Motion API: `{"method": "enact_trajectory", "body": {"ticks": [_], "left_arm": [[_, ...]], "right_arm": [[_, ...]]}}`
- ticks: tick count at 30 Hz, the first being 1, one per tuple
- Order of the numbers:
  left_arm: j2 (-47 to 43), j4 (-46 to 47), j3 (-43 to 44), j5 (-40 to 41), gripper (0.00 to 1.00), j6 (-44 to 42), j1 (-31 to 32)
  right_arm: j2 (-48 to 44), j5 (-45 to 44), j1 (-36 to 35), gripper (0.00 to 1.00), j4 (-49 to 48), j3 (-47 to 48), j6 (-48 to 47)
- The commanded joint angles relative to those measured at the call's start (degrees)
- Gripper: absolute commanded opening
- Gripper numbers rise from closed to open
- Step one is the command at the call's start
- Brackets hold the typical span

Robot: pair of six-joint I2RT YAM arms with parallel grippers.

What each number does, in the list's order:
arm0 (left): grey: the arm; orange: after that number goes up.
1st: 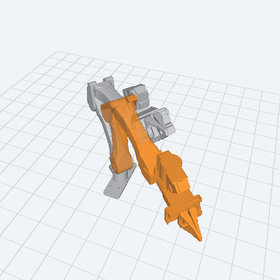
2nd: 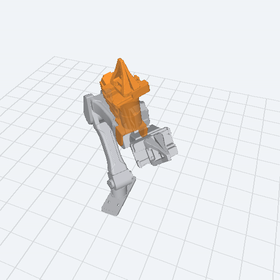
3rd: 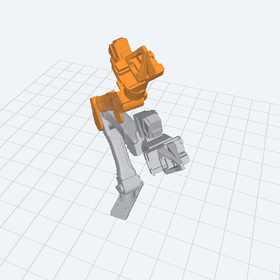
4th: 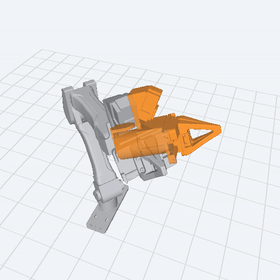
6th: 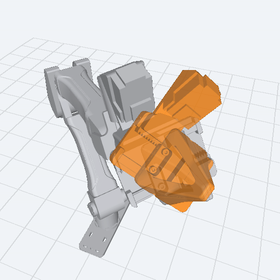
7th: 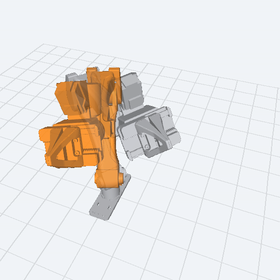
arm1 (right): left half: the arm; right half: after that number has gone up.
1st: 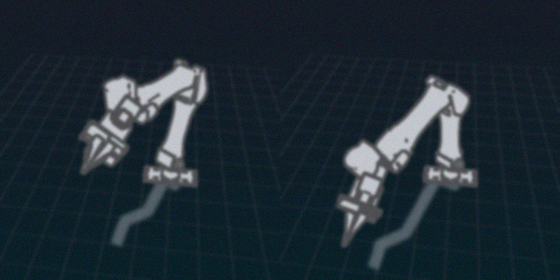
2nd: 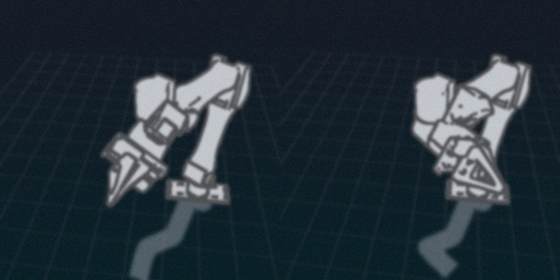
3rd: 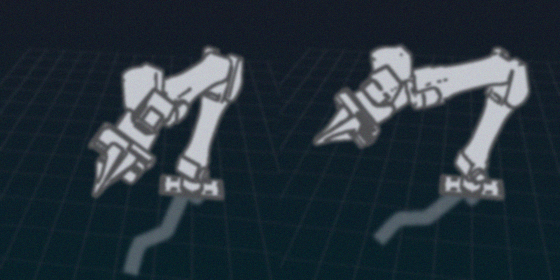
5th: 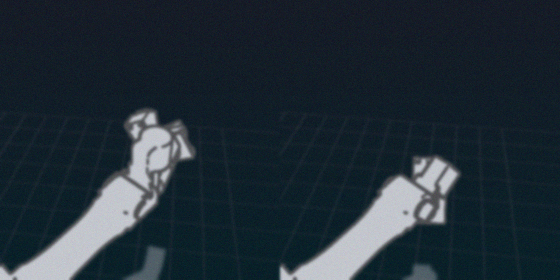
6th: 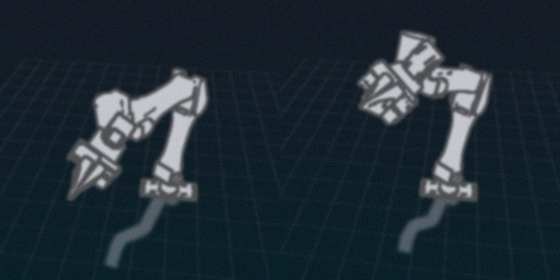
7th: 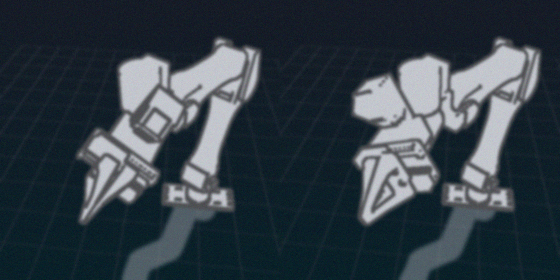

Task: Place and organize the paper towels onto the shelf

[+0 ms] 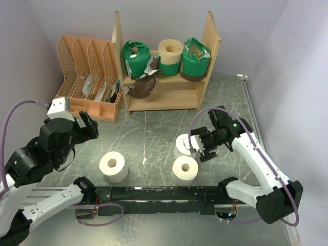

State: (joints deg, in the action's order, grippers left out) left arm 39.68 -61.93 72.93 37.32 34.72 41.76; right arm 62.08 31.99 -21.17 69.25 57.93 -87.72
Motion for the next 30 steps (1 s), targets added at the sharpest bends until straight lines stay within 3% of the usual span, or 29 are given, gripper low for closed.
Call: {"method": "enact_trajectory", "body": {"ticks": [1,8,30], "left_arm": [[-0.6,0.3,-1.3,1.3,0.98,0.4,0.3],[-0.7,0.5,-1.8,0.9,0.98,0.7,0.3],[-2.5,-1.1,-1.8,2.6,0.98,0.8,0.3]], "right_arm": [[1.4,1.8,-1.6,0.81,-2.1,-0.2,-0.7],[3.6,-1.7,-6.2,0.76,-6.1,-2.6,1.6],[7.5,-3.1,-6.7,0.61,-10.6,-4.3,2.3]]}}
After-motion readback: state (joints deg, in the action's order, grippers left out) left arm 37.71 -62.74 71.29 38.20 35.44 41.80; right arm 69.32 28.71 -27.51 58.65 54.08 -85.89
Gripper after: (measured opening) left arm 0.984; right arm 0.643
